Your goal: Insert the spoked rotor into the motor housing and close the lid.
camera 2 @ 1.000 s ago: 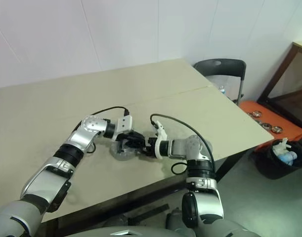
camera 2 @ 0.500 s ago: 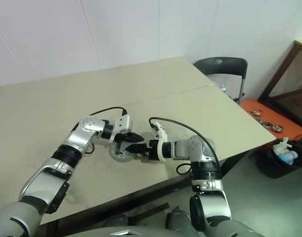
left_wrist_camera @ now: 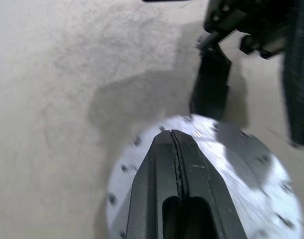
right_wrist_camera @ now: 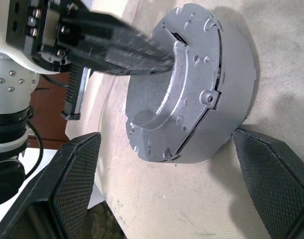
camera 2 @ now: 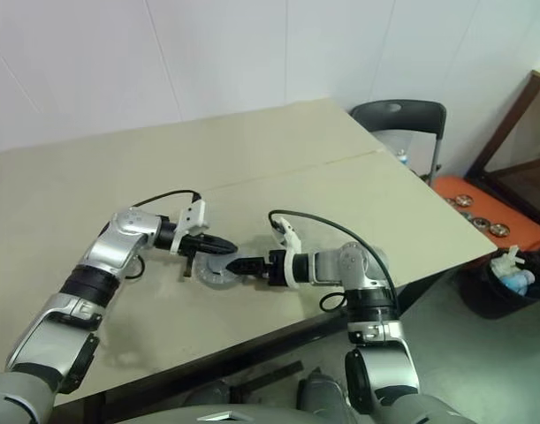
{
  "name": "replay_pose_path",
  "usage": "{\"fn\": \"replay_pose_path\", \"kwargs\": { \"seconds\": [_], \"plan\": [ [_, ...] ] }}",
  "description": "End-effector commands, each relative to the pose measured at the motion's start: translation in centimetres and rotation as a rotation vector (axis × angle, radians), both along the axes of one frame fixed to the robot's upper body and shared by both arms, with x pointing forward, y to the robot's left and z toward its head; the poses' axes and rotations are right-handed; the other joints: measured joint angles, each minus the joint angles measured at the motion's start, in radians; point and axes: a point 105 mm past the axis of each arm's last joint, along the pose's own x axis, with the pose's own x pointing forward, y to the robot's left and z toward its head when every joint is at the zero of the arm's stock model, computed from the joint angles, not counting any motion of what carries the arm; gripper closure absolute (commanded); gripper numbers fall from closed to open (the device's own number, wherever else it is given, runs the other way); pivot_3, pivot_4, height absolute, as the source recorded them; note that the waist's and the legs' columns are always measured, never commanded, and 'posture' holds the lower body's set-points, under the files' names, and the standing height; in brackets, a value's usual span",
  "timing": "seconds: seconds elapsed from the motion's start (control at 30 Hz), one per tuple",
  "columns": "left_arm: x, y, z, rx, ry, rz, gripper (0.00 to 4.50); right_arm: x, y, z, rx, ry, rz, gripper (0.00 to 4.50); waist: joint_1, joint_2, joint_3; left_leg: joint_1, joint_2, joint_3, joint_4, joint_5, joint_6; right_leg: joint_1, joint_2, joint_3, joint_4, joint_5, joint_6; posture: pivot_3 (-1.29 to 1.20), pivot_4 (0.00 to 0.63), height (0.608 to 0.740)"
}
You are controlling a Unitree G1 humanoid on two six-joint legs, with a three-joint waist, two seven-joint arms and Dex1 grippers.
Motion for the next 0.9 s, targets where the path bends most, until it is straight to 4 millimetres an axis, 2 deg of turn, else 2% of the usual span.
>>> {"fn": "replay_pose_path", "kwargs": {
  "seconds": [0.03,0.3,0.43,0.6,0.7,0.9],
  "plan": [
    [-0.5,1.6,-0.8,0.065,0.028,0.024,4.5,-0.2,0.1,-0.3,-0.02,-0.001,0.01,0.07,0.004,0.0,0.0,0.0,0.0,0.0,0.0,0.0,0.0,0.0,0.0,0.0,0.0,0.0,0.0,0.0,0.0,0.74],
    [-0.9,3.1,-2.3,0.159,0.053,0.046,4.5,0.3,0.7,-0.1,-0.021,-0.02,-0.004,0.07,0.012,0.002,0.001,0.007,0.002,0.0,0.0,-0.002,-0.003,0.002,0.0,0.0,0.0,-0.004,-0.001,0.0,0.0,0.74],
    [-1.2,3.0,-3.4,0.214,0.069,0.033,4.5,1.1,1.8,1.1,0.034,-0.048,-0.018,0.07,0.011,0.002,0.001,0.008,0.002,0.0,0.0,-0.002,-0.003,0.002,0.0,0.0,0.0,-0.004,-0.002,0.0,0.0,0.74],
    [-1.2,2.9,-3.7,0.234,0.067,0.027,4.5,2.0,3.0,2.4,0.088,-0.08,-0.039,0.07,0.01,0.003,0.001,0.01,0.003,0.0,0.0,-0.002,-0.003,0.001,0.002,0.0,0.0,0.0,-0.007,0.0,0.0,0.74],
    [-0.8,2.8,-3.5,0.24,0.057,0.025,4.5,2.5,3.4,3.7,0.133,-0.112,-0.051,0.65,0.01,0.003,0.003,0.01,0.004,0.0,0.0,-0.002,-0.003,0.002,0.002,-0.001,0.0,0.003,-0.012,0.0,0.0,0.74],
    [-0.6,2.9,-3.4,0.247,0.05,0.027,4.5,2.8,2.4,4.8,0.156,-0.14,-0.068,2.6,0.015,0.007,0.007,0.009,0.005,0.0,0.0,-0.002,-0.003,-0.001,0.004,-0.001,0.0,0.004,-0.013,0.0,0.0,0.74]
  ]
}}
